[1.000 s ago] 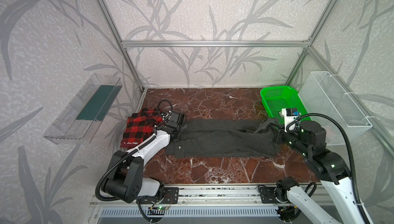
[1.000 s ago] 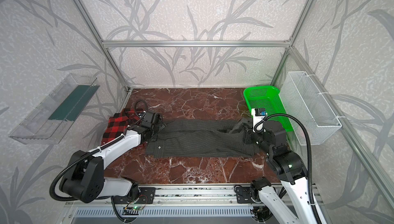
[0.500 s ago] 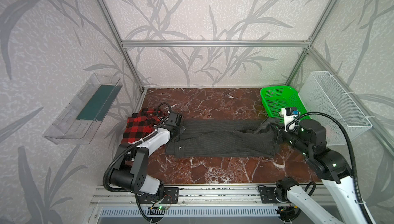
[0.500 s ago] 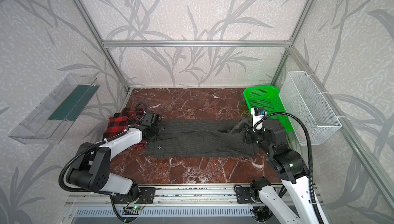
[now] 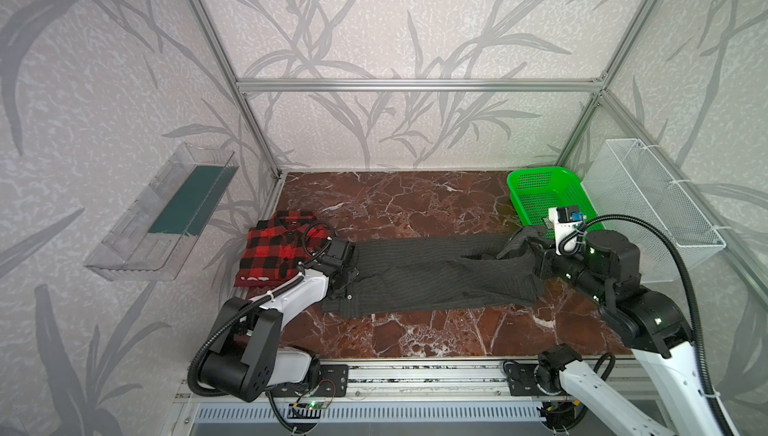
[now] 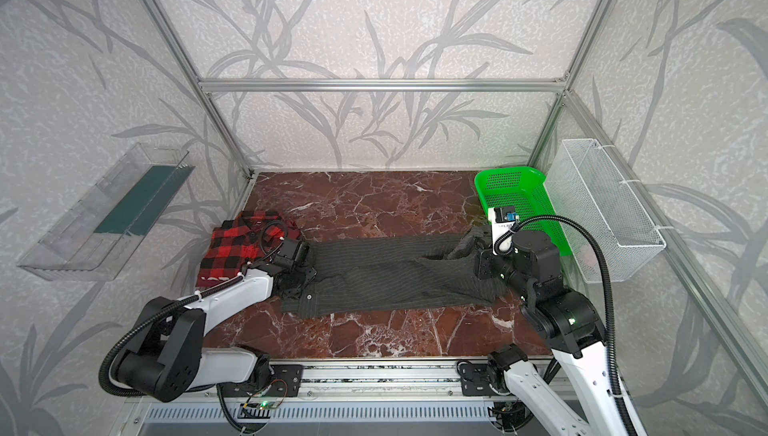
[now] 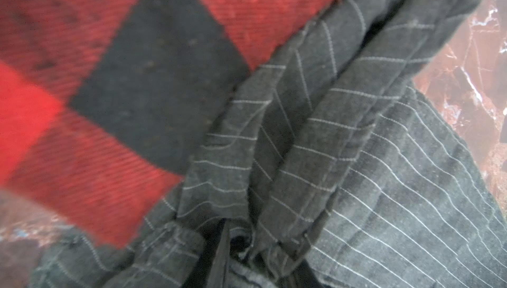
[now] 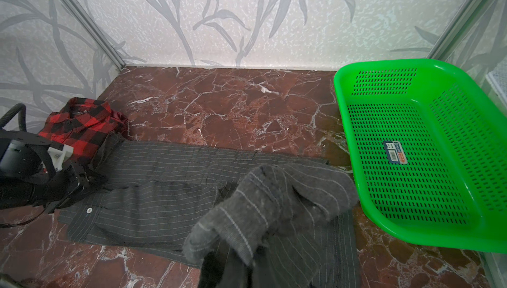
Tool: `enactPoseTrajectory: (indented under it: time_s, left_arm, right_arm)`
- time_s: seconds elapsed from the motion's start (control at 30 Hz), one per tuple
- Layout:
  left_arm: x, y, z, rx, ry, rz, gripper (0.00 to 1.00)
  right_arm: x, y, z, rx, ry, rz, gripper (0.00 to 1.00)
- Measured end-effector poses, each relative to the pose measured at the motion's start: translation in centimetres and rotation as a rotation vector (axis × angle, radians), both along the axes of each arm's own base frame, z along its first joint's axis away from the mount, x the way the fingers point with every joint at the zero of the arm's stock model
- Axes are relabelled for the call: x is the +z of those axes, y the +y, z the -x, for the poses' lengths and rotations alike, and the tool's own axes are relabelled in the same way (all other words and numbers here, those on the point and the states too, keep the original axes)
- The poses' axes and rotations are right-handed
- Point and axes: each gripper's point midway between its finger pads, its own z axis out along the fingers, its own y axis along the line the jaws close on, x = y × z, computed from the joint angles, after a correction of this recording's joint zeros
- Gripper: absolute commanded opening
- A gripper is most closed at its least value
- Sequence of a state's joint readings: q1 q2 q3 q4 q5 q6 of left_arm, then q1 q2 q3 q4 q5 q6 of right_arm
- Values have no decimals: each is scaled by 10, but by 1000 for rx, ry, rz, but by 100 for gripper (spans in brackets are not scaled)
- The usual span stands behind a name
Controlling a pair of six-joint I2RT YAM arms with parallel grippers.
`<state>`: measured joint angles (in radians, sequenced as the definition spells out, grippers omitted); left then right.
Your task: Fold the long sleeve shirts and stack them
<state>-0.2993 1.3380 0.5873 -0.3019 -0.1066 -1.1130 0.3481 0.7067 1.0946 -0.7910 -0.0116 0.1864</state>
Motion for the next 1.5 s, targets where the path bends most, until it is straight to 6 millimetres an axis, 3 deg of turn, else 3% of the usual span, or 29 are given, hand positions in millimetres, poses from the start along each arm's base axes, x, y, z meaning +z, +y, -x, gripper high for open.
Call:
enactPoseTrajectory:
  time_s: [0.2,0.37,0.5,0.77,1.03,1.23,1.5]
  left_arm:
    - [21,4,-1,7,-34,-14,56]
    - [70,12,-17,20,-155,-30,72]
    - [96,26,-22,40,-207,-52,74]
    - [110,42,-13,17,-206,-95,80]
    - [143,43,-19,-48,-248,-131,83]
    - [145,45,-15,-88,-230,-160,85]
    - [164,51,-9,-109,-288,-205,86]
  right_arm:
    - [-13,13,-3,58,46,-17,0]
    - [-11,43,-8,183,56,-72,0]
    - [-16,84,-11,329,74,-82,0]
    - [-36,167,-24,556,122,-84,0]
    - [-42,222,-53,626,120,-127,0]
    - [-49,263,-65,695,137,-133,0]
    - [-79,303,-73,755,191,-87,0]
